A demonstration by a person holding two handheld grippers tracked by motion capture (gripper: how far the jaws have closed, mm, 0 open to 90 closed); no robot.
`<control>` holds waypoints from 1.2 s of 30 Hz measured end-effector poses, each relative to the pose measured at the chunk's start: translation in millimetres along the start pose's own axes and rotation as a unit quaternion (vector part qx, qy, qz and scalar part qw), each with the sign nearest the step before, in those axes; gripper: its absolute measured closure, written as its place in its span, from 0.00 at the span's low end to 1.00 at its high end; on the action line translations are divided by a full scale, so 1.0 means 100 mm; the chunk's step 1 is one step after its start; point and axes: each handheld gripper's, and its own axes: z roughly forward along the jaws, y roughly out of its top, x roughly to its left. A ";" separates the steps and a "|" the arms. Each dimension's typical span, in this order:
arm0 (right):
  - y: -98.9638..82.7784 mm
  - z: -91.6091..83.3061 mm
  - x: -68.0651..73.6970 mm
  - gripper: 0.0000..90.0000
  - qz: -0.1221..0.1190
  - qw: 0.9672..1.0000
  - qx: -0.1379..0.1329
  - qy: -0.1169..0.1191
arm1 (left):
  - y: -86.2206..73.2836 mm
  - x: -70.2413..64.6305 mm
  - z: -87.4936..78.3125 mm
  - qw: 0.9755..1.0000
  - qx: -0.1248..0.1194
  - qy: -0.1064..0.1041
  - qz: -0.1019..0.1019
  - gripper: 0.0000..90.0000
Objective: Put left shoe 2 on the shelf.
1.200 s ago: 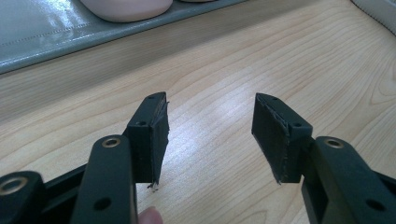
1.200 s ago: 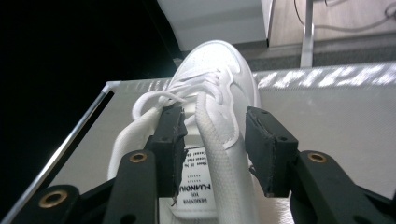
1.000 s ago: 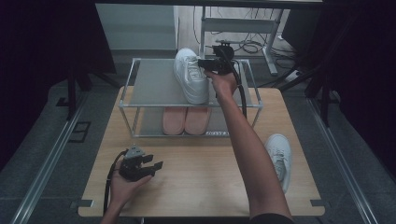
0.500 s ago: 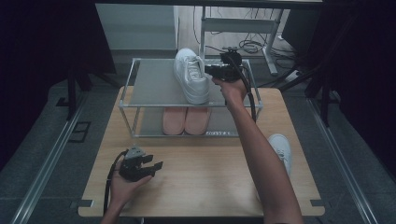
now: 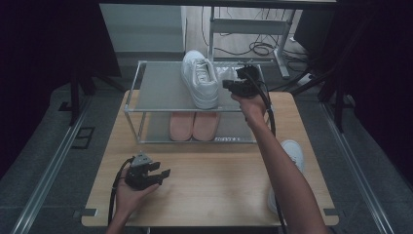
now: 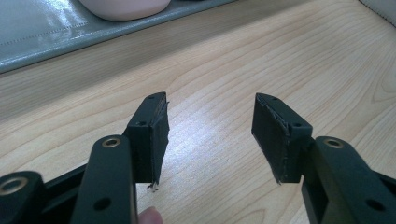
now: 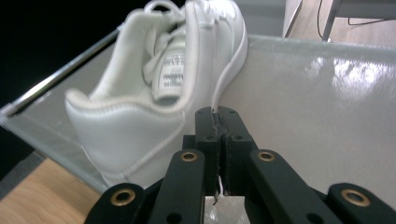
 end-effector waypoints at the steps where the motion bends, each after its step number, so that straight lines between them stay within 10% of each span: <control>1: -0.02 0.00 0.00 0.98 -0.001 1.000 0.003 0.000 | 0.00 0.00 0.00 1.000 0.000 -0.001 0.001 0.52; 36: -0.30 0.23 0.08 1.00 -0.006 1.000 0.028 -0.001 | 0.00 -0.02 0.02 1.000 0.006 -0.003 0.005 0.52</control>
